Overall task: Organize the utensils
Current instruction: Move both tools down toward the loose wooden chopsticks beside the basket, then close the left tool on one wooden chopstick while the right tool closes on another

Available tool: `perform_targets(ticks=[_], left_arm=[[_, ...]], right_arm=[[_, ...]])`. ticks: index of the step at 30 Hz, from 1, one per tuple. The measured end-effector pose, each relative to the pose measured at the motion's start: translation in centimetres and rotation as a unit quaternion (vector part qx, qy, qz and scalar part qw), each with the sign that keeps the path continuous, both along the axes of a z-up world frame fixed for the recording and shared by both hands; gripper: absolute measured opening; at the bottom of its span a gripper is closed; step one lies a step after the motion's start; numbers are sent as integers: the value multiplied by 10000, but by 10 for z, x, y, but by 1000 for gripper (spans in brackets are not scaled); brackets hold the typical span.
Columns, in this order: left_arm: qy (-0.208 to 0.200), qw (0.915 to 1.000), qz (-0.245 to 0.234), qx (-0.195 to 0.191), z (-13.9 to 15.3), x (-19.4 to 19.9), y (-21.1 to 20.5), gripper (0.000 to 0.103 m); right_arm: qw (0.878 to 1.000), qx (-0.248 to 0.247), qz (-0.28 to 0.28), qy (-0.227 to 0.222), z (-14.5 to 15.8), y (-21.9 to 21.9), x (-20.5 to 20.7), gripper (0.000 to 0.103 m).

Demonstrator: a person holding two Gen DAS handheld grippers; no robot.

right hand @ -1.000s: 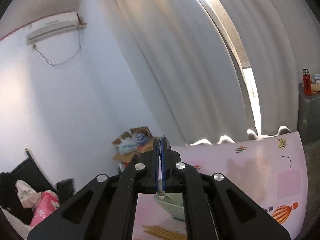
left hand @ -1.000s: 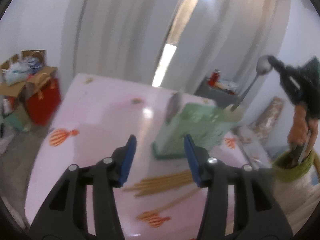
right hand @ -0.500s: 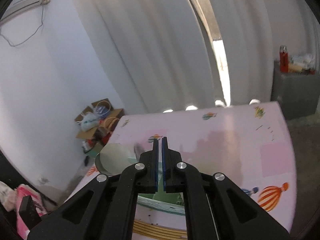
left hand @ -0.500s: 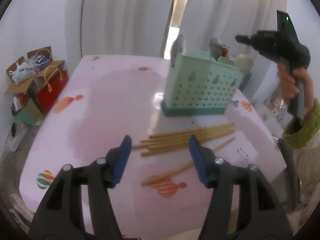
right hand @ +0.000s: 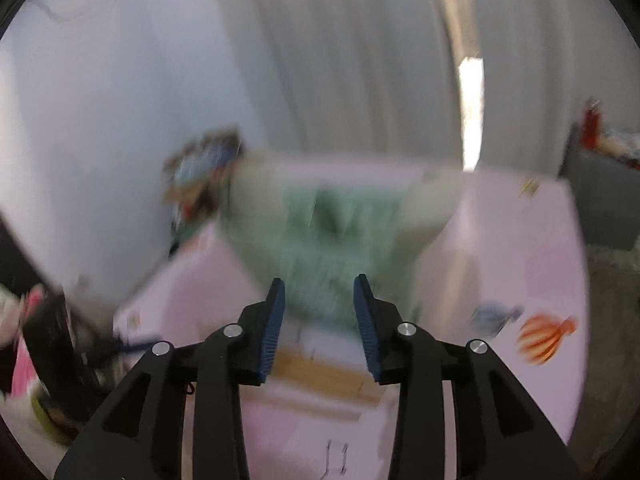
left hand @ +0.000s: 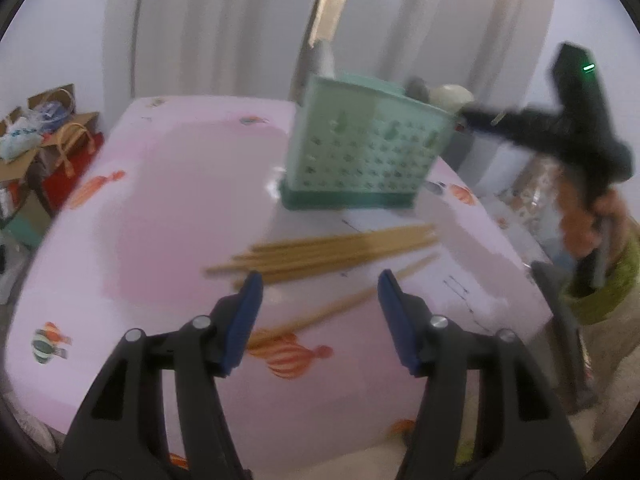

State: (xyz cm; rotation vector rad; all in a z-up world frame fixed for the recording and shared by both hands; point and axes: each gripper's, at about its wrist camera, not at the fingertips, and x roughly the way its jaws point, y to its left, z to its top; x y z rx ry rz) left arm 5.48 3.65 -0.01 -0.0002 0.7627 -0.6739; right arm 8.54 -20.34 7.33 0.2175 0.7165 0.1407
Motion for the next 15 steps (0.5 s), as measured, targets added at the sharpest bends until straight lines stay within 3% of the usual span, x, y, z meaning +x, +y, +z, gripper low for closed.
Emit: perform_targets(ticks=[7, 11, 15], left_arm=[[947, 9920, -723, -412, -31, -2, -31, 29], [1516, 9859, -517, -481, -53, 12, -41, 17], [1659, 9836, -132, -698, -56, 28, -33, 15]], right_arm=[[9946, 53, 429, 947, -73, 8, 51, 36], [9883, 237, 574, 1390, -98, 6, 61, 36], [9859, 491, 736, 1418, -106, 11, 39, 36]])
